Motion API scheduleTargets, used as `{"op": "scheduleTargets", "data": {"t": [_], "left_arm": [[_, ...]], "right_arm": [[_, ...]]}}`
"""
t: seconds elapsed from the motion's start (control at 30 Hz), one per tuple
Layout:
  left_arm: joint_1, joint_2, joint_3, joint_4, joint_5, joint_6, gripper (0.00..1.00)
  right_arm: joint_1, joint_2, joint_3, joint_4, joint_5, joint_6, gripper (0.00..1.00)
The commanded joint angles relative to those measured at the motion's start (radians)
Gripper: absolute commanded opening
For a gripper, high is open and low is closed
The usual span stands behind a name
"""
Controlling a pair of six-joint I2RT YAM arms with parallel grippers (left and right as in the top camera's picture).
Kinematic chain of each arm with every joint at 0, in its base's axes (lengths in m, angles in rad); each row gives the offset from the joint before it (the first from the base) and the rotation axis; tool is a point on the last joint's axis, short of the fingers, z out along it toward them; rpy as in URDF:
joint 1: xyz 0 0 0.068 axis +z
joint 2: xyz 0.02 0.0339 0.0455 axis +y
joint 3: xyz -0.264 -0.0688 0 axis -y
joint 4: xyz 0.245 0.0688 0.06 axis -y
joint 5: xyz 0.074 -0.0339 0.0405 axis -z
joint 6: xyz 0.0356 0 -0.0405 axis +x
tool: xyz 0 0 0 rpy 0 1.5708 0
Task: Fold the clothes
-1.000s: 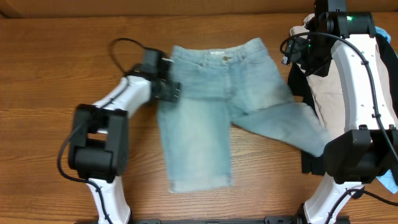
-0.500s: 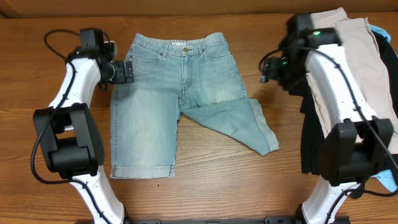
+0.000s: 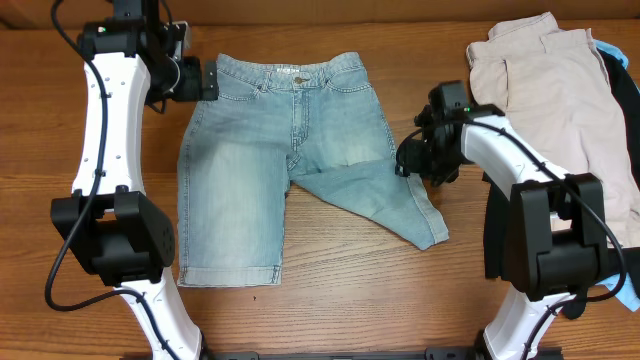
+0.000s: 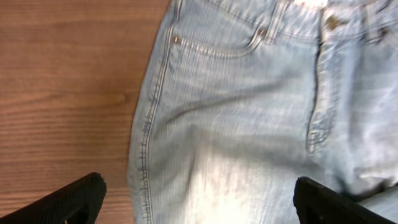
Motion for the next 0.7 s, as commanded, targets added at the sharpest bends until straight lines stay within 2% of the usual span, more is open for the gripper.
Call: {"op": "scheduleTargets", "data": {"t": [0.0,0.1,0.23,0.47,0.67], "left_arm": [[0.000,0.008,0.031,-0.005,0.033,0.016,1.00],[0.000,0.008,0.030,-0.011,0.032,0.016,1.00],[0.000,0.008,0.030,-0.013,0.032,0.016,1.00],[0.000,0.008,0.031,-0.004,0.032,0.017,1.00],[0.000,0.008,0.031,0.003,0.031,0.017,1.00]], "right_arm": [[-0.002,-0.036,-0.055,0.064,-0.033,-0.016,0.62],[-0.002,-0.036,-0.085,0.112,-0.038,-0.016,0.52],[-0.002,-0.040,-0.083,0.123,-0.045,-0.016,0.28],[-0.003,-0.090,-0.006,0.057,-0.043,-0.016,0.25],[0.017,-0.147,0.081,-0.094,-0.045,-0.016,0.13]]}}
